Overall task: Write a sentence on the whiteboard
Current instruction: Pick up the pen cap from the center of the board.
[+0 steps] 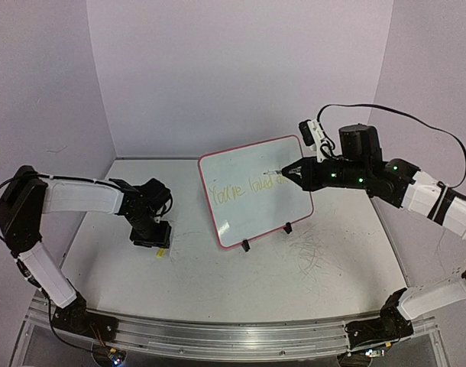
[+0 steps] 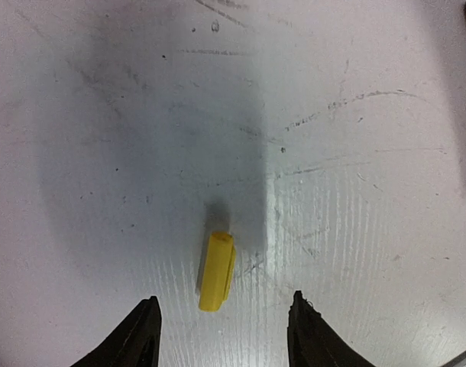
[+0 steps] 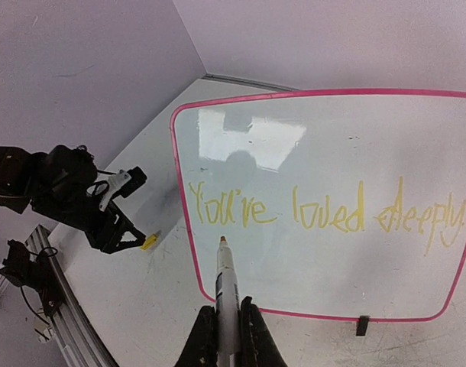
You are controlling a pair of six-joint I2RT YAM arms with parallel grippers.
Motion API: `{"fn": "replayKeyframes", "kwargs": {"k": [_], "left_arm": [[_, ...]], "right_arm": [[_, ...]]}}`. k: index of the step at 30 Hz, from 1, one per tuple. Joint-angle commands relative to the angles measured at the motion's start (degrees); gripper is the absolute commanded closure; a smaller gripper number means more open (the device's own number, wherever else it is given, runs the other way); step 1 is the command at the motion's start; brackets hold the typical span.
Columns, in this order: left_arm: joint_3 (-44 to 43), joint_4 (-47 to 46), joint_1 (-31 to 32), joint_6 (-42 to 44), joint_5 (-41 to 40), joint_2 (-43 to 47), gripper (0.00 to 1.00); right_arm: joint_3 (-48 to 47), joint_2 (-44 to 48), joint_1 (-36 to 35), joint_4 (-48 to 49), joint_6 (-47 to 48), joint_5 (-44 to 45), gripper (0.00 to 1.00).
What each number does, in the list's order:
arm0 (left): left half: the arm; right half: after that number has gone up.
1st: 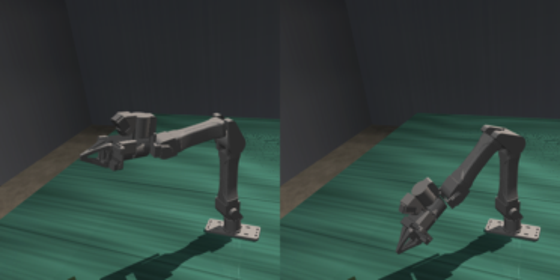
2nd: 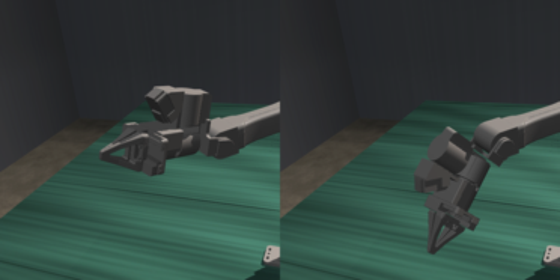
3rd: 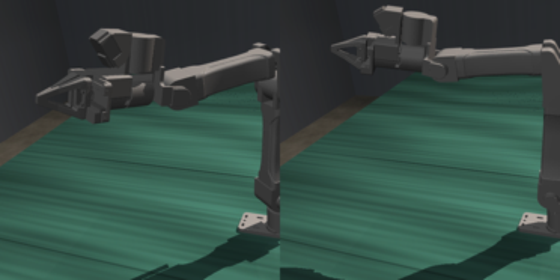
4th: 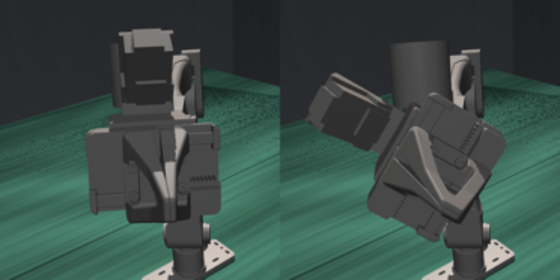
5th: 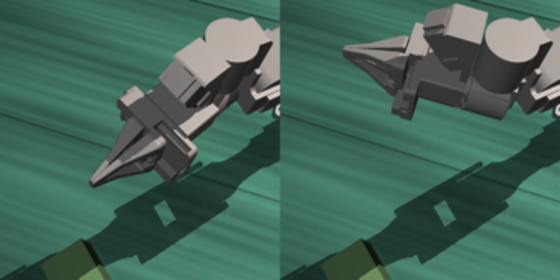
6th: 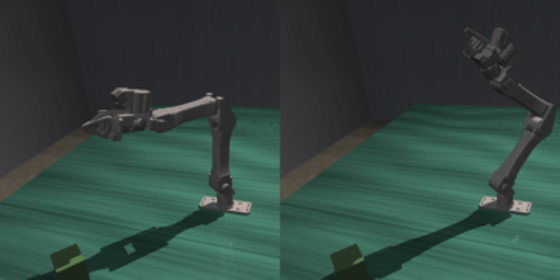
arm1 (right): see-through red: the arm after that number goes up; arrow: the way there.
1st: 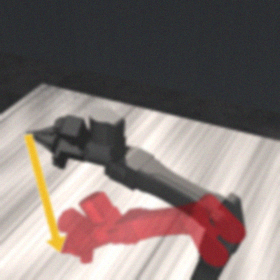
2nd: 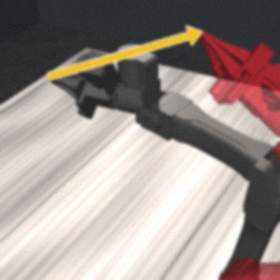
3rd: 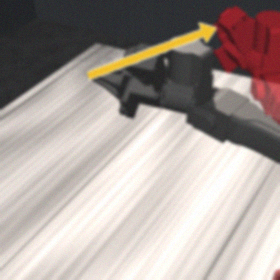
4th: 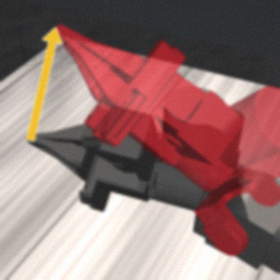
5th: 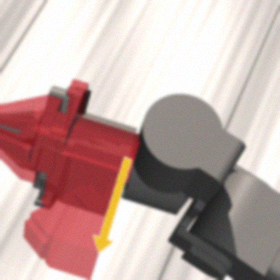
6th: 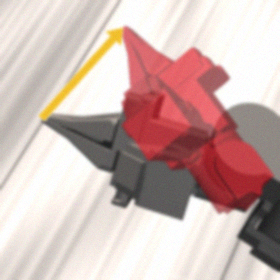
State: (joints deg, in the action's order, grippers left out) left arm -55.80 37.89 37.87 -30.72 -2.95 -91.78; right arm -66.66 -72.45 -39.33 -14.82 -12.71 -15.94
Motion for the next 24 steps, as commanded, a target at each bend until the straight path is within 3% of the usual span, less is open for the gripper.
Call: {"fn": "replayKeyframes", "kwargs": {"k": [1, 8, 17, 24], "left_arm": [[-5.63, 2.72, -0.11, 4.62, 1.07, -5.69, 0.45], [-6.93, 4.08, -0.07, 6.57, 4.39, -10.69, 0.56], [-7.38, 7.23, -0.09, 8.35, 3.96, -13.47, 0.6], [-7.35, 7.34, -0.11, 8.48, 3.11, -15.18, 0.79]], "right_arm": [[1.81, 3.11, 0.01, 0.57, 2.49, 2.59, 1.0], [2.81, 3.71, 0.04, 0.58, 3.92, 3.37, 1.0], [4.11, 4.15, 0.04, 1.14, 4.31, 3.18, 1.0], [4.16, 4.36, 0.04, 1.81, 4.05, 2.86, 1.0]]}}
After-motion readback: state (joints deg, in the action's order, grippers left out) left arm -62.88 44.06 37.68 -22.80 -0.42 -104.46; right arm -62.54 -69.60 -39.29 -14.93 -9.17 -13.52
